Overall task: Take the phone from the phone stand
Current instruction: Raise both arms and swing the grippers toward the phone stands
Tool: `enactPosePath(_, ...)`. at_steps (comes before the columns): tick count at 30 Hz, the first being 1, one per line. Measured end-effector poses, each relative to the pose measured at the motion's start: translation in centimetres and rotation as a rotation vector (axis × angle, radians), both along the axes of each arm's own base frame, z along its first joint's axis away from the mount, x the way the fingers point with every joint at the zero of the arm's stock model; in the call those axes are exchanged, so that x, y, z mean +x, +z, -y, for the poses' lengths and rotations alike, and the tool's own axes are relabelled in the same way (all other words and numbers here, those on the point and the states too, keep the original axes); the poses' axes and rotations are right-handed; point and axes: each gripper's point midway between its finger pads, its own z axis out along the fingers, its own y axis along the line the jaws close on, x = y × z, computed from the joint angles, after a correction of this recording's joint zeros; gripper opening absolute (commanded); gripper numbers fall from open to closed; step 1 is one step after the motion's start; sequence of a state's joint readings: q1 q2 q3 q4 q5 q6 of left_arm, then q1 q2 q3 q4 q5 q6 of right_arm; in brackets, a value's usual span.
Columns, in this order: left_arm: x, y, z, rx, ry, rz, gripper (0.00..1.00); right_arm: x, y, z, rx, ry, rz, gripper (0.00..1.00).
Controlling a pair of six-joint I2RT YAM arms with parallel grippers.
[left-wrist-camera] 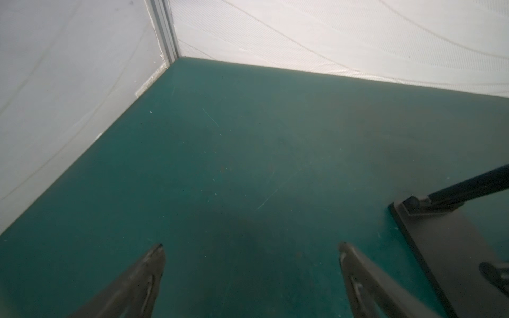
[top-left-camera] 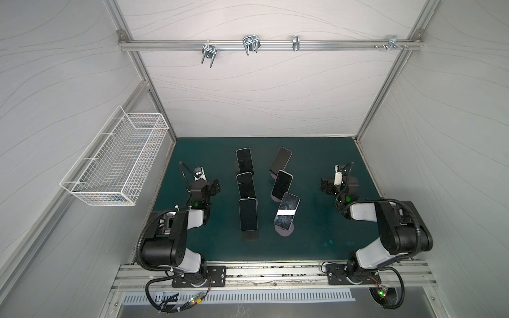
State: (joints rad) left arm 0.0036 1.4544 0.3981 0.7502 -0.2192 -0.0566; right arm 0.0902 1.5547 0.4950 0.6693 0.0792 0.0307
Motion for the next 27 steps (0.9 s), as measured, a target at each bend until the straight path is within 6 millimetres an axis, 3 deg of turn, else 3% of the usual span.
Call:
enactPosePath(5,-0.5,1.6,-0.7,0.005,0.046,0.008,0.99,1.5,3.0,-0.3,0.005,0.012,0.016,0.99)
enactPosePath(13,-0.7,5.5,-0.9,-0.012,0.061,0.065,0.99,0.2,6.4,0.3,0.029,-0.032,0.018,0.99)
enactPosePath(17,-0.8,8.1,-0.6,-0.033,0.051,0.081,0.99,0.2,9.9,0.5,0.075,-0.07,0.009,0.99)
enactPosePath(22,-1.5,12.6,-0.3,-0.039,0.04,0.095,0.99,-0.2,14.1,0.3,0.1,-0.103,-0.021,0.99)
enactPosePath(27,-3.2,19.6,0.8,-0.046,0.008,0.162,0.96,-2.7,17.4,0.0,0.132,-0.134,-0.052,0.99)
